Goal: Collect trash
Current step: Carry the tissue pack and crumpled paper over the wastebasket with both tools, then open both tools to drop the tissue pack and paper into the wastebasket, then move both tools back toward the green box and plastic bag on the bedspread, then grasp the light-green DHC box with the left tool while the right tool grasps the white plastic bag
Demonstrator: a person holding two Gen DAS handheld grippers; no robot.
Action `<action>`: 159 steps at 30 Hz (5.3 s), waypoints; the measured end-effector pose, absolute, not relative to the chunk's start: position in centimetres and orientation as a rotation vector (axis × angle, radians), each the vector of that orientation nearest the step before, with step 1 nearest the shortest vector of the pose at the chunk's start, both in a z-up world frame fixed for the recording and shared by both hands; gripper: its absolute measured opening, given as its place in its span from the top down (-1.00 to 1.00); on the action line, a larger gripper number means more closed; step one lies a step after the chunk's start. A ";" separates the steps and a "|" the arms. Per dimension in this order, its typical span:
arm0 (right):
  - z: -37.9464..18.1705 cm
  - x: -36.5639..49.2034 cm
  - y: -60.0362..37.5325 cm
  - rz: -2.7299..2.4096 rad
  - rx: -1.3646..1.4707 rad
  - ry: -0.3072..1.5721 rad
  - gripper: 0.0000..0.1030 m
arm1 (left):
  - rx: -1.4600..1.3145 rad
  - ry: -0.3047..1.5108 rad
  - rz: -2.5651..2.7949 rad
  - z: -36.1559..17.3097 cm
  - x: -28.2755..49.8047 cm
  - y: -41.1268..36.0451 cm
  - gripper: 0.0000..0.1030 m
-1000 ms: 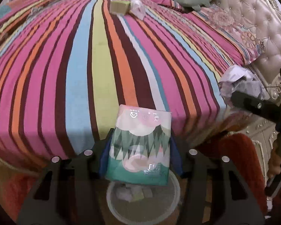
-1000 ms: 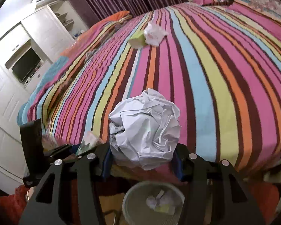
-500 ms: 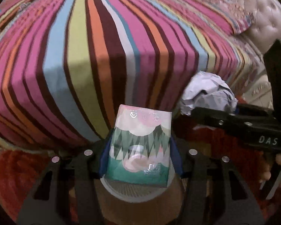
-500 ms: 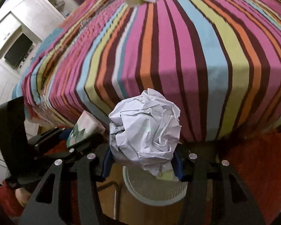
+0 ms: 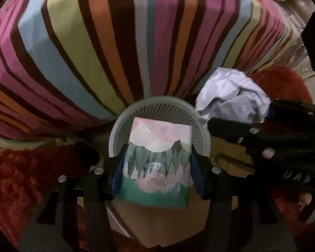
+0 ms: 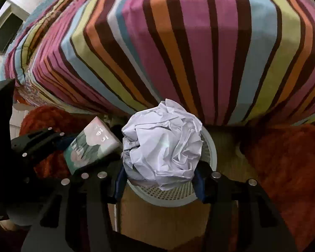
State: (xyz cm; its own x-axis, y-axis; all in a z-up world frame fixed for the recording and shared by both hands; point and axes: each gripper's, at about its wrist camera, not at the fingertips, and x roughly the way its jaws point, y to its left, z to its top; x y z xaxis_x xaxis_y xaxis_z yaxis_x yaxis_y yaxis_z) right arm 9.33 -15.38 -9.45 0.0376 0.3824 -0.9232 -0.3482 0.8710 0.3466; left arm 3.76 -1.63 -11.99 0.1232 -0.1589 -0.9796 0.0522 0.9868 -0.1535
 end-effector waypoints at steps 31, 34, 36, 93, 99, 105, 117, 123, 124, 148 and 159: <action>-24.0 12.9 -16.3 0.289 0.309 1.920 0.03 | -0.273 1.958 -0.088 -26.9 7.0 -0.8 -0.05; -24.3 12.9 -16.5 0.287 0.321 1.932 0.00 | -0.281 1.974 -0.073 -27.3 7.0 -0.7 -0.39; -24.2 12.9 -16.4 0.268 0.300 1.942 -0.19 | -0.282 1.982 -0.060 -27.6 7.0 -0.7 -0.59; 6.2 18.9 -17.0 0.523 0.096 0.727 -0.63 | -0.022 0.880 0.123 4.2 16.7 5.8 -0.59; 8.2 23.4 -16.6 0.535 0.067 0.709 -0.63 | -0.025 0.864 0.126 4.4 22.1 6.9 -0.59; 8.4 27.8 -16.7 0.547 0.054 0.727 -0.63 | -0.037 0.846 0.148 4.5 27.6 8.2 -0.59; 7.6 35.6 -13.1 0.617 -0.048 0.745 -0.63 | -0.034 0.864 0.101 3.2 37.3 11.1 -0.59; 8.0 39.1 -11.4 0.648 -0.065 0.734 -0.63 | -0.028 0.878 0.044 2.4 42.0 12.3 -0.59; 8.0 39.7 -11.1 0.647 -0.068 0.738 -0.63 | -0.024 0.878 0.037 2.3 42.5 12.3 -0.59; 5.0 49.6 -3.0 0.664 -0.207 0.858 -0.63 | 0.002 0.883 -0.011 0.0 51.8 13.1 -0.60; 3.0 52.3 -2.9 0.601 -0.171 0.919 -0.63 | 0.041 0.923 0.006 -1.3 55.1 13.5 -0.60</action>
State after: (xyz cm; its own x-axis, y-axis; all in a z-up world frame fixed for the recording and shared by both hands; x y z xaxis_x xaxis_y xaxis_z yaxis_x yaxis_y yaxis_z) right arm 52.27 -2.92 3.02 0.4570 0.4136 -0.7875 -0.5553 0.8243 0.1106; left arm 55.09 13.48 -1.28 0.6031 0.0227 -0.7974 0.0127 0.9992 0.0381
